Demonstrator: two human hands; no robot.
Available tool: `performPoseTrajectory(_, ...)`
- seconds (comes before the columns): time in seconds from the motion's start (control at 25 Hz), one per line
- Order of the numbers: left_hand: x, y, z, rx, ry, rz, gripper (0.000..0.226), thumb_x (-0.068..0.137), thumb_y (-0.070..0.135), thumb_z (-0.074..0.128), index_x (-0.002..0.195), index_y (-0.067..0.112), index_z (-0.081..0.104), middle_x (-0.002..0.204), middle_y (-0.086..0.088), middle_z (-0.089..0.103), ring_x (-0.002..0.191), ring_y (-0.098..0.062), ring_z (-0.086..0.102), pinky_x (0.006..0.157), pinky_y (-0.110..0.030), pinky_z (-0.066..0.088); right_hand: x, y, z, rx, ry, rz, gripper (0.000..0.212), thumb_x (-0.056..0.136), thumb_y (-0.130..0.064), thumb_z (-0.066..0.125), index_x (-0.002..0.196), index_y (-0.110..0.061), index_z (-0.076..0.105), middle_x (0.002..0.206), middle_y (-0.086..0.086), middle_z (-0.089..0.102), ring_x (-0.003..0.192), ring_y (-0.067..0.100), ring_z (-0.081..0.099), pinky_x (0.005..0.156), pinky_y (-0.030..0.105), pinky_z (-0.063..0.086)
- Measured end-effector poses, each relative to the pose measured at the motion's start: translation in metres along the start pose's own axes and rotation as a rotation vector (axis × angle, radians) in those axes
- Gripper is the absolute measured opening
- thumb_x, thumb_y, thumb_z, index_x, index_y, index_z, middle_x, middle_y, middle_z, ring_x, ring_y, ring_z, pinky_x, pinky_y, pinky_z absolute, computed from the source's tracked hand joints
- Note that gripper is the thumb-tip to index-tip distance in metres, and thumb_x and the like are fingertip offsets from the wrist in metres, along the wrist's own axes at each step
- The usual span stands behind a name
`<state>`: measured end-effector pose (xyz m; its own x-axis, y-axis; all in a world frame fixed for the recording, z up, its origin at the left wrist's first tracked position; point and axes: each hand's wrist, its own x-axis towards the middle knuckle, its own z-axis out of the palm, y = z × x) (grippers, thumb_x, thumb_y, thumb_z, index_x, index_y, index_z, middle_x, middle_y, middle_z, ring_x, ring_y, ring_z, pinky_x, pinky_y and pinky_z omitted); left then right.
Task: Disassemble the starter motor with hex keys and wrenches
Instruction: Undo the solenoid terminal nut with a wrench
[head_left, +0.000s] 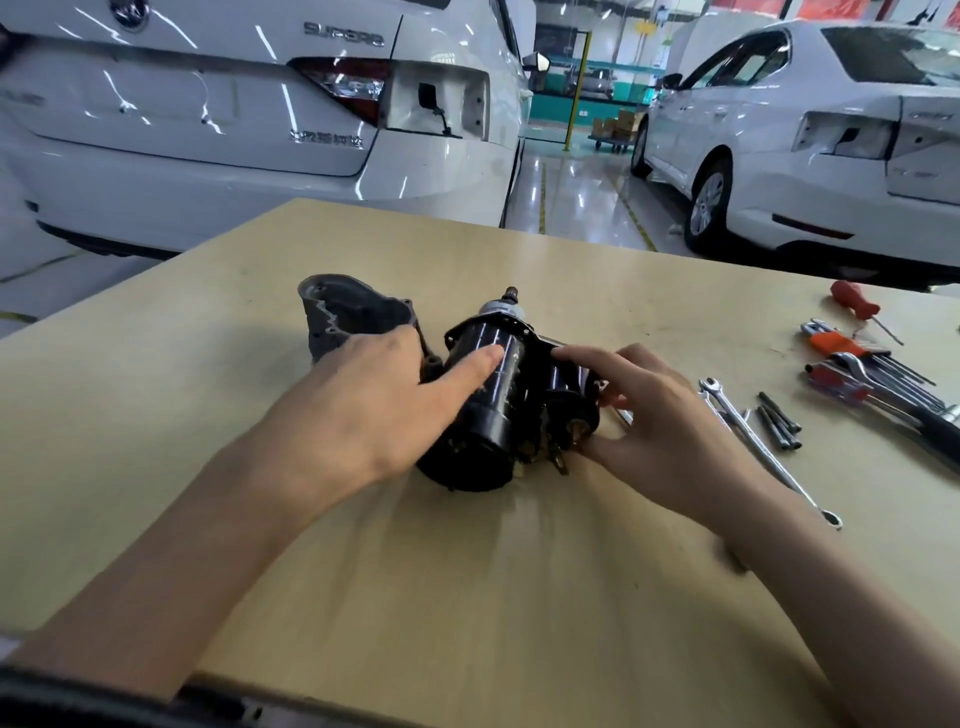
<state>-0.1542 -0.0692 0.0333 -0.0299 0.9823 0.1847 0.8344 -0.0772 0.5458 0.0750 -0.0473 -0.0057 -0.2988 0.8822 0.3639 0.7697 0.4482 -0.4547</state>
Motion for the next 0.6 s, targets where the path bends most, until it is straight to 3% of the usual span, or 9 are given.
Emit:
performPoseTrajectory(0.08,-0.02,-0.007,0.004,-0.084,-0.085,-0.055,0.082,0.062,0.09,0.018,0.075,0.019,0.058,0.074,0.001,0.062,0.073,-0.017,0.06,0.066,-0.034,0.046,-0.004,-0.006,0.002,-0.041,0.01,0.001,0.063,0.075,-0.023,0.073,0.126,-0.047,0.046,0.097,-0.008,0.047,0.081,0.015,0.058,0.077,0.041,0.051)
performPoseTrajectory(0.16,-0.024,-0.015,0.009,-0.258,-0.129,-0.091,0.093,0.065,0.087,0.015,0.091,0.014,0.067,0.088,-0.003,0.069,0.083,-0.017,0.063,0.076,-0.034,0.049,-0.007,-0.011,0.003,-0.067,0.022,0.009,0.061,0.075,-0.025,0.072,0.126,-0.044,0.044,0.096,-0.007,0.046,0.075,0.019,0.056,0.072,0.042,0.051)
performPoseTrajectory(0.24,-0.02,-0.02,0.01,-0.368,-0.155,-0.119,0.104,0.066,0.086,0.011,0.099,0.005,0.068,0.084,-0.009,0.07,0.068,-0.017,0.059,0.067,-0.032,0.046,-0.008,-0.012,0.002,-0.079,0.025,0.035,0.061,0.074,-0.026,0.072,0.126,-0.042,0.044,0.094,-0.008,0.045,0.074,0.019,0.055,0.071,0.042,0.051)
performPoseTrajectory(0.36,-0.018,-0.026,0.009,-0.409,-0.234,-0.128,0.115,0.061,0.095,0.006,0.085,0.0,0.068,0.067,-0.014,0.06,0.053,-0.016,0.044,0.058,-0.031,0.032,-0.008,-0.012,-0.001,-0.114,0.02,0.056,0.062,0.074,-0.026,0.073,0.128,-0.039,0.044,0.093,-0.009,0.044,0.075,0.018,0.053,0.071,0.042,0.049)
performPoseTrajectory(0.48,-0.02,-0.017,0.016,-0.304,-0.196,-0.101,0.091,0.05,0.1,0.03,0.069,0.018,0.065,0.06,0.013,0.059,0.054,-0.005,0.051,0.056,-0.029,0.038,-0.007,-0.012,-0.003,-0.165,0.041,0.07,0.061,0.074,-0.029,0.075,0.127,-0.038,0.046,0.095,-0.007,0.046,0.08,0.018,0.053,0.074,0.037,0.047)
performPoseTrajectory(0.6,-0.015,-0.003,0.032,-0.065,-0.018,-0.087,0.076,0.046,0.092,0.051,0.08,0.025,0.064,0.078,0.01,0.065,0.076,-0.012,0.062,0.069,-0.033,0.054,-0.009,-0.003,-0.011,-0.083,-0.026,0.066,0.058,0.074,-0.028,0.072,0.127,-0.037,0.047,0.103,-0.006,0.047,0.1,0.015,0.051,0.083,0.026,0.04)
